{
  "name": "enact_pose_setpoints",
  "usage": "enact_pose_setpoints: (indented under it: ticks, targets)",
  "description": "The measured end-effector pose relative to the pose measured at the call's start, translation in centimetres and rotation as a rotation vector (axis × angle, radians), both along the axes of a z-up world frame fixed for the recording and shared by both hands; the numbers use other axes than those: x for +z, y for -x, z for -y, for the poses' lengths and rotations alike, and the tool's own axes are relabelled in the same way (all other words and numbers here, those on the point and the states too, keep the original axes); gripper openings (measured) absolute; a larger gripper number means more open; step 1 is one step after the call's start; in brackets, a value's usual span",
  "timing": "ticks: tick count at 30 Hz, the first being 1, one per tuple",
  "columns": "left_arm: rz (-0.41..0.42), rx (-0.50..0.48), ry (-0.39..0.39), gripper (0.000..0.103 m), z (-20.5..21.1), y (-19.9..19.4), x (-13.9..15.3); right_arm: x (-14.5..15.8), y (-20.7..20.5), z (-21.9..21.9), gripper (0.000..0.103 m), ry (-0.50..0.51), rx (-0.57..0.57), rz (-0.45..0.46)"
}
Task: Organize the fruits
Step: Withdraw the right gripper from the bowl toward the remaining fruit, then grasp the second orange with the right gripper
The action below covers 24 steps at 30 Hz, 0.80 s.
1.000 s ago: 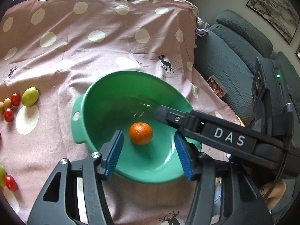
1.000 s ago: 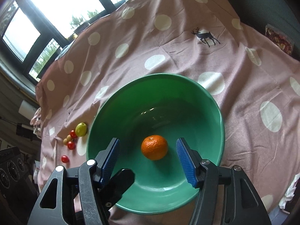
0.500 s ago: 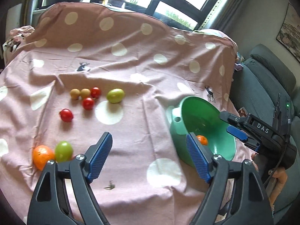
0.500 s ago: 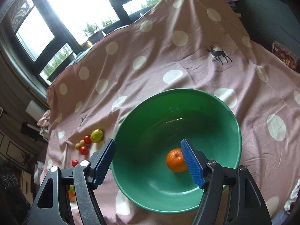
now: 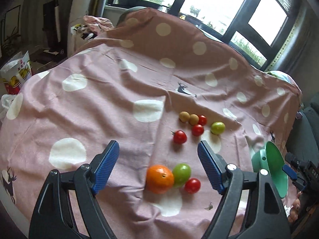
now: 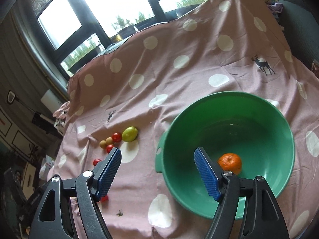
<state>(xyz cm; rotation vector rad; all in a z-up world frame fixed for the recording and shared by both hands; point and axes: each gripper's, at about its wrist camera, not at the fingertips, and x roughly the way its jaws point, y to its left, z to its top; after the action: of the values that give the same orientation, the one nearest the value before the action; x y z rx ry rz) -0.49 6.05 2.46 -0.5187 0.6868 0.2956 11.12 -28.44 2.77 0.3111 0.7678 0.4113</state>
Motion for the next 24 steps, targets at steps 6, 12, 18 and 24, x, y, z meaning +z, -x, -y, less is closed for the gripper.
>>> enact_pose_setpoints:
  ticks: [6, 12, 18, 24]
  targets:
    - [-0.006, 0.061, 0.043, 0.081, -2.2, 0.4, -0.7, -0.6, 0.9, -4.6, 0.076, 0.044, 0.118, -0.004]
    - [0.003, 0.11, 0.083, 0.081, -4.1, 1.0, -1.1, -1.7, 1.9, -10.8, 0.076, 0.027, 0.316, -0.082]
    - [-0.004, 0.163, 0.128, 0.08, -5.8, 1.5, -1.7, -3.4, 3.6, -17.9, 0.055, 0.083, 0.502, -0.144]
    - [-0.005, 0.171, 0.117, 0.08, -5.8, 1.6, -1.6, -6.4, 3.5, -21.0, 0.048, 0.064, 0.498, -0.309]
